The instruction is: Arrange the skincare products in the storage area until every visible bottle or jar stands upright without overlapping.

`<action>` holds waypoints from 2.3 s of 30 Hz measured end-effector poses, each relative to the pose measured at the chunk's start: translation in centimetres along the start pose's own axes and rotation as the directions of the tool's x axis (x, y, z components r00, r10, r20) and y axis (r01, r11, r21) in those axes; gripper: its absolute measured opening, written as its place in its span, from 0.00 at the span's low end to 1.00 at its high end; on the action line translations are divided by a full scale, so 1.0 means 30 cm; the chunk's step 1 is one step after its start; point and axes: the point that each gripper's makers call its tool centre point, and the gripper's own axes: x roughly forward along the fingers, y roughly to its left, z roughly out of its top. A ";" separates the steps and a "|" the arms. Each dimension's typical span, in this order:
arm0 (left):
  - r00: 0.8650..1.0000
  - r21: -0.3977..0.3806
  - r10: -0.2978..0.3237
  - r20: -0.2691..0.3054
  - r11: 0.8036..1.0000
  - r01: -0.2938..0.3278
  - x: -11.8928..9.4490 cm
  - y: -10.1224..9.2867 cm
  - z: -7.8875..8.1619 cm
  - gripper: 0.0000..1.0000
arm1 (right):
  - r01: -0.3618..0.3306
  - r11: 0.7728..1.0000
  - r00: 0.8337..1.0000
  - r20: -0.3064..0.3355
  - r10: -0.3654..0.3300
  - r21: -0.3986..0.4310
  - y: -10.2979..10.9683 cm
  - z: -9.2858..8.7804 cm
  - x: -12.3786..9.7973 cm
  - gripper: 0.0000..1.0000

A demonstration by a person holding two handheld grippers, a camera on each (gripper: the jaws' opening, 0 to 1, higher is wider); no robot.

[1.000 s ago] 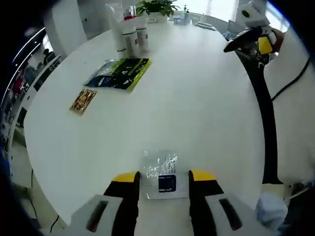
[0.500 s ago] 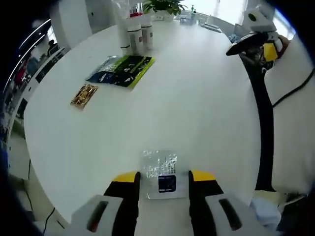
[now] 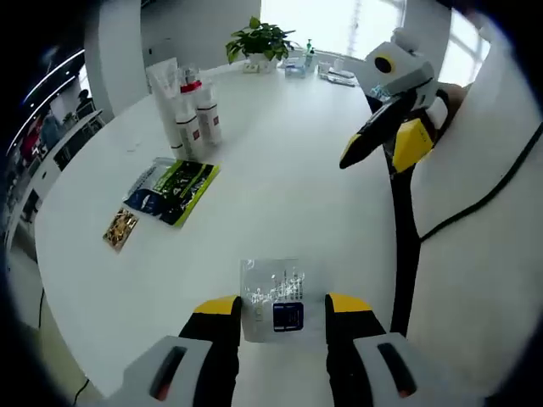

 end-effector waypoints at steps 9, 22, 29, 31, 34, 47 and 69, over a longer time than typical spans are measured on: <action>0.998 0.119 -0.053 0.044 0.992 0.048 -0.019 -0.106 0.144 0.40 | -0.137 0.986 0.990 -0.024 0.140 0.100 0.084 -0.003 0.034 0.31; 0.992 0.240 -0.115 0.058 0.966 0.098 -0.006 -0.215 0.276 0.40 | -0.211 0.964 0.974 -0.051 0.222 0.162 0.130 -0.007 0.026 0.03; 0.986 0.144 -0.134 0.103 0.982 0.119 0.002 -0.214 0.285 0.41 | -0.226 0.952 0.970 -0.043 0.239 0.208 0.122 0.003 0.007 0.00; 0.983 0.114 -0.133 0.130 0.986 0.119 -0.002 -0.206 0.282 0.41 | -0.220 0.954 0.971 -0.043 0.234 0.204 0.117 0.004 0.001 0.00; 0.976 -0.041 -0.122 0.182 0.991 0.131 -0.012 -0.183 0.267 0.43 | -0.231 0.952 0.971 -0.008 0.237 0.201 0.109 0.022 -0.013 0.00; 0.813 -0.533 -0.166 0.558 0.679 0.505 -0.062 -0.182 0.372 0.20 | -0.366 0.906 0.926 0.184 0.331 0.211 0.157 0.151 -0.047 0.00; 0.733 -0.590 -0.200 0.650 0.475 0.653 -0.112 -0.201 0.357 0.01 | -0.404 0.907 0.904 0.205 0.375 0.117 0.186 0.177 -0.064 0.00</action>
